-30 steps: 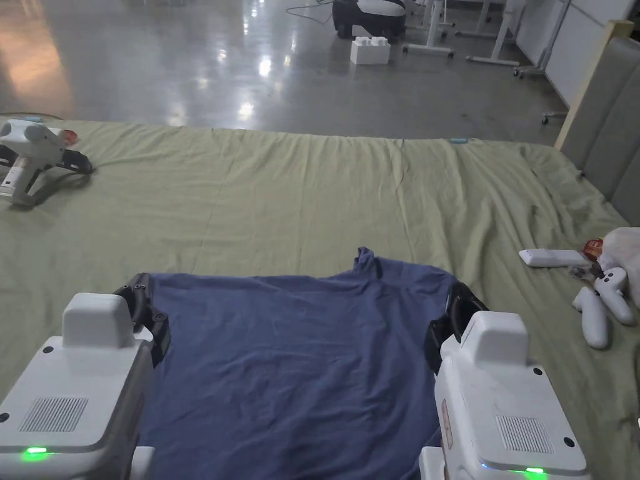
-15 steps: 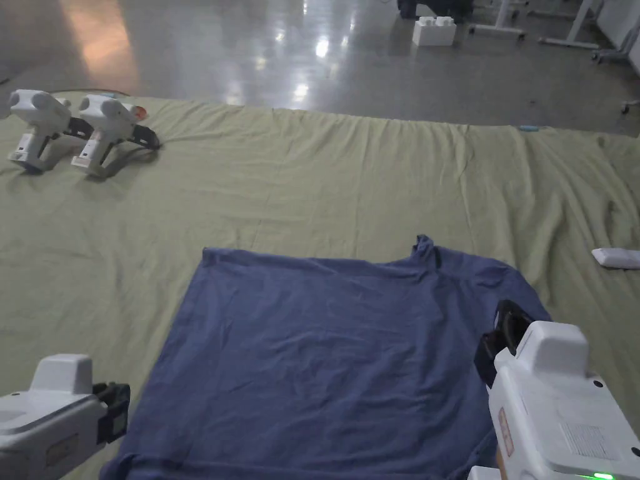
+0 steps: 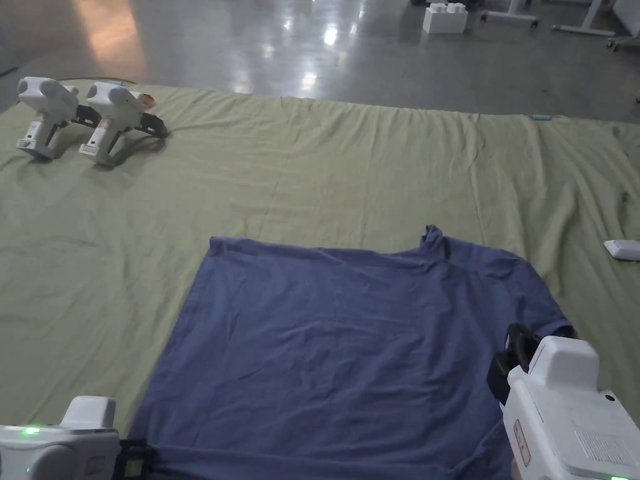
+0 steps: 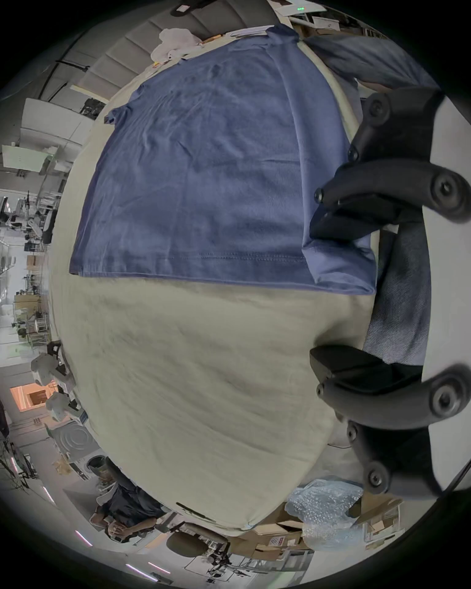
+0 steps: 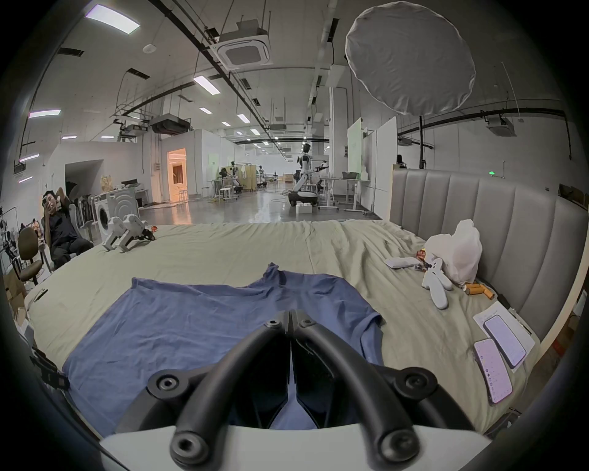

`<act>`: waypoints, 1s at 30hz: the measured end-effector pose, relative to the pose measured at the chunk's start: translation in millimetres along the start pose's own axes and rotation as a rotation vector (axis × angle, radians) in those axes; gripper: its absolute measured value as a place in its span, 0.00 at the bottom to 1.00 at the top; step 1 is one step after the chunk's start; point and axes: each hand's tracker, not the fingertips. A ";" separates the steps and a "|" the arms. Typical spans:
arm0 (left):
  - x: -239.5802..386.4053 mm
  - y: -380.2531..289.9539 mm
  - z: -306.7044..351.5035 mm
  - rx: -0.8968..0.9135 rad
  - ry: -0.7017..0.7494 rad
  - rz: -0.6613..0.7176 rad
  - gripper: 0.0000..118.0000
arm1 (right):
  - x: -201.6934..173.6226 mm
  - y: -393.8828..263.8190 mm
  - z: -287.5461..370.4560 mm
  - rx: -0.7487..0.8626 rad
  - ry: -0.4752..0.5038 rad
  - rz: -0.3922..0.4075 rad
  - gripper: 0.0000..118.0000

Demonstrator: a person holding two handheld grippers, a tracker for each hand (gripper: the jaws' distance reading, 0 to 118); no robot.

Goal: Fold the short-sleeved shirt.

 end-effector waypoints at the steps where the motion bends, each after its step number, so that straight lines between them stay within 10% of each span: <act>1: 3.6 0.9 1.7 0.003 -0.011 -0.020 0.42 | 3.9 -0.5 2.3 -0.007 -0.004 -0.002 0.00; 4: 22.5 -2.3 6.2 0.016 -0.031 -0.142 0.06 | 18.1 -2.9 7.7 -0.069 -0.038 -0.001 0.00; 8: 30.9 -5.5 5.4 0.018 0.005 -0.175 0.04 | 44.4 -8.0 16.9 -0.206 -0.062 0.005 0.08; 10: 30.4 -6.2 7.5 0.027 0.009 -0.172 0.04 | 61.3 -12.6 26.0 -0.276 -0.071 0.015 0.55; 12: 29.1 -7.0 9.2 0.035 0.009 -0.172 0.04 | 76.8 -20.8 34.0 -0.361 -0.067 0.030 0.78; 23: 20.9 -4.9 17.6 0.058 -0.029 -0.101 0.04 | 109.1 -87.9 37.5 -0.728 -0.010 0.007 0.67; 30: 18.6 -5.3 15.2 0.057 -0.034 -0.090 0.04 | 95.4 -99.0 22.4 -0.755 -0.017 0.068 0.07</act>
